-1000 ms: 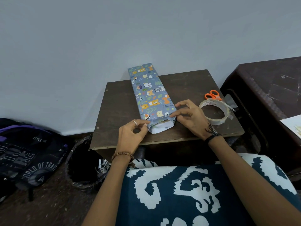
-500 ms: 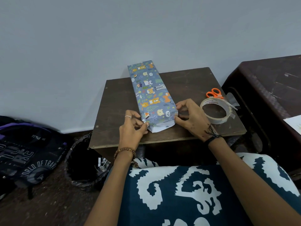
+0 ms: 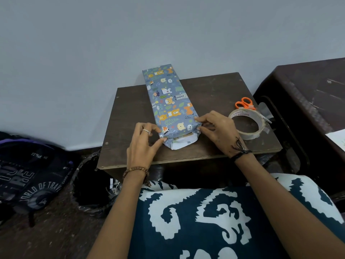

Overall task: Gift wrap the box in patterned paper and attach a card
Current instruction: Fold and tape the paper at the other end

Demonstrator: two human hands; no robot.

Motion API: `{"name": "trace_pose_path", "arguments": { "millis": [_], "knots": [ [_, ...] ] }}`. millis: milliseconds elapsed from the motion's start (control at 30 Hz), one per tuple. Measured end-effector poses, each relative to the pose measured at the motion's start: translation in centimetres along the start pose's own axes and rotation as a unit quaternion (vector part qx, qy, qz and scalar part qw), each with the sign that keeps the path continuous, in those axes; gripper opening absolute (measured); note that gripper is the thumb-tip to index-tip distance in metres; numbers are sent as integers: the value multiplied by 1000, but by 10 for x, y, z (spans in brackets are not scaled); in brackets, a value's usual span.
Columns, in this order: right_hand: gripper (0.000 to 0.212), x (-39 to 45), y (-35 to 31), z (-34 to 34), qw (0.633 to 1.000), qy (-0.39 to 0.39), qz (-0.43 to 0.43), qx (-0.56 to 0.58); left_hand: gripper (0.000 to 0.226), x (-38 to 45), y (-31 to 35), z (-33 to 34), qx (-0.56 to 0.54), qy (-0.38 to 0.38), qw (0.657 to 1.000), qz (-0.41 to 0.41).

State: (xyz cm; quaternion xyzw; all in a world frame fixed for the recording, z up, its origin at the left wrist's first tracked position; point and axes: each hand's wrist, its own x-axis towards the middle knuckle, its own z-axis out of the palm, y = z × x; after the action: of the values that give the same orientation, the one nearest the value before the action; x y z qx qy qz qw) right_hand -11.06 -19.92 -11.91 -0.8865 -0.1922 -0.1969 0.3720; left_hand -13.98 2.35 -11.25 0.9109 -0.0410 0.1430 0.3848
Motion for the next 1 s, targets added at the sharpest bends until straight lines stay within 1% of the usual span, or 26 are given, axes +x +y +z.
{"name": "trace_pose_path", "arguments": {
  "millis": [200,333,433,500,600,700,767,833,933,1000],
  "knots": [
    [25,0,-1,0,1000,-12,11,2,39,3,0,1,-14,-35,999,-26],
    [26,1,-2,-1,1000,-14,14,-1,45,0,-1,-2,-73,-63,995,-23],
    [25,1,-2,-1,1000,-9,18,4,38,-1,0,0,-125,-41,991,-5],
    [25,2,-2,-1,1000,-11,20,18,33,1,0,3,-131,-14,991,0],
    [24,4,0,-2,999,-19,26,27,30,4,-1,6,-107,12,994,15],
    [24,4,2,-3,999,-29,15,26,19,1,1,6,-46,19,997,55],
    [24,3,0,-3,999,-32,-2,23,14,0,1,6,-9,15,997,74],
    [22,1,-3,-3,1000,-27,-14,4,6,0,-2,7,13,-11,995,102],
    [13,0,-1,-3,998,-26,-47,-34,19,0,-6,7,69,-56,981,175],
    [12,1,2,-5,996,-36,-68,-45,22,-1,-5,6,89,-55,975,196]
  ]
}}
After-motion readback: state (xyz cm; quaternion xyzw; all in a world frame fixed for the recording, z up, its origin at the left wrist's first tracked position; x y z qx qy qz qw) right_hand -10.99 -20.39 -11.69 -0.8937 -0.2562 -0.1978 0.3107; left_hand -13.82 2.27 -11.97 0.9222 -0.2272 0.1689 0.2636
